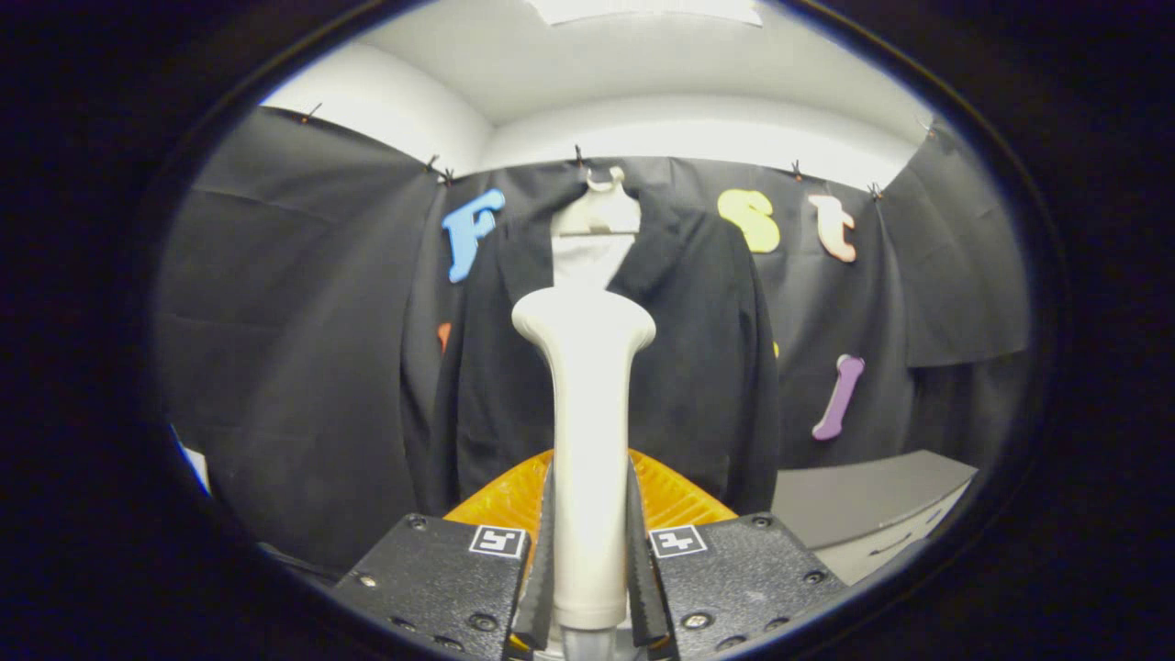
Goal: Iron the clothes twice with a garment steamer, once on the left side and once on the right side.
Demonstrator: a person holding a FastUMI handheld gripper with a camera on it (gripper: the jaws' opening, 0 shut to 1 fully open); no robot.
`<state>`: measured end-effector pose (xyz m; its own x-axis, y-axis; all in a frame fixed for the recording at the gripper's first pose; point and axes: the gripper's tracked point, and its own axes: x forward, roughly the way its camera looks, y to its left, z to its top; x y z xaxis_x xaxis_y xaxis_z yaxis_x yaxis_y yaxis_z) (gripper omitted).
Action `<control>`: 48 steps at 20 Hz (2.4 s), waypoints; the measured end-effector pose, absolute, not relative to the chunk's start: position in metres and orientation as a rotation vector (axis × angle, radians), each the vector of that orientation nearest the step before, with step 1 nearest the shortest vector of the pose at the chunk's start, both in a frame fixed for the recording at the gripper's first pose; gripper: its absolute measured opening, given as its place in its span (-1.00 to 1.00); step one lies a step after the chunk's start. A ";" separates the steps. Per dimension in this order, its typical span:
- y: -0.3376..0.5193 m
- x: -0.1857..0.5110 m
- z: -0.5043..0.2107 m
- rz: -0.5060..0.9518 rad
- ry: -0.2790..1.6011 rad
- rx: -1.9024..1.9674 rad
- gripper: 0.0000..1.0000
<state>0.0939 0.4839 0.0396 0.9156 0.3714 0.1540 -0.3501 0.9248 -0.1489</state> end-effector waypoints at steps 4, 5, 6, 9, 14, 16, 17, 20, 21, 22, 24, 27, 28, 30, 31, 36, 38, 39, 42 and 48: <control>0.515 0.095 0.100 0.417 -0.306 -0.106 -0.28; 0.522 0.097 0.111 0.431 -0.330 -0.106 -0.28; 0.531 0.101 0.119 0.447 -0.353 -0.106 -0.28; 0.553 0.109 0.141 0.491 -0.405 -0.101 -0.28; 0.590 0.131 0.169 0.521 -0.463 -0.106 -0.28; 0.601 0.142 0.172 0.518 -0.468 -0.113 -0.28; 0.605 0.146 0.171 0.517 -0.466 -0.118 -0.28; 0.611 0.158 0.163 0.506 -0.443 -0.127 -0.28; 0.611 0.162 0.157 0.505 -0.428 -0.128 -0.28; 0.612 0.165 0.152 0.503 -0.413 -0.130 -0.28; 0.608 0.170 0.138 0.495 -0.378 -0.133 -0.28; 0.601 0.172 0.116 0.490 -0.330 -0.146 -0.28; 0.599 0.172 0.109 0.488 -0.319 -0.154 -0.28; 0.593 0.172 0.097 0.481 -0.297 -0.167 -0.28; 0.591 0.172 0.089 0.482 -0.282 -0.170 -0.28; 0.582 0.163 0.060 0.486 -0.230 -0.195 -0.28; 0.579 0.159 0.052 0.484 -0.223 -0.199 -0.28; 0.578 0.157 0.048 0.483 -0.218 -0.201 -0.28; 0.573 0.154 0.034 0.473 -0.192 -0.205 -0.28; 0.563 0.147 0.008 0.458 -0.147 -0.205 -0.28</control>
<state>0.1472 0.5635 0.0081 0.8870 0.4520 0.0942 -0.4227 0.8770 -0.2284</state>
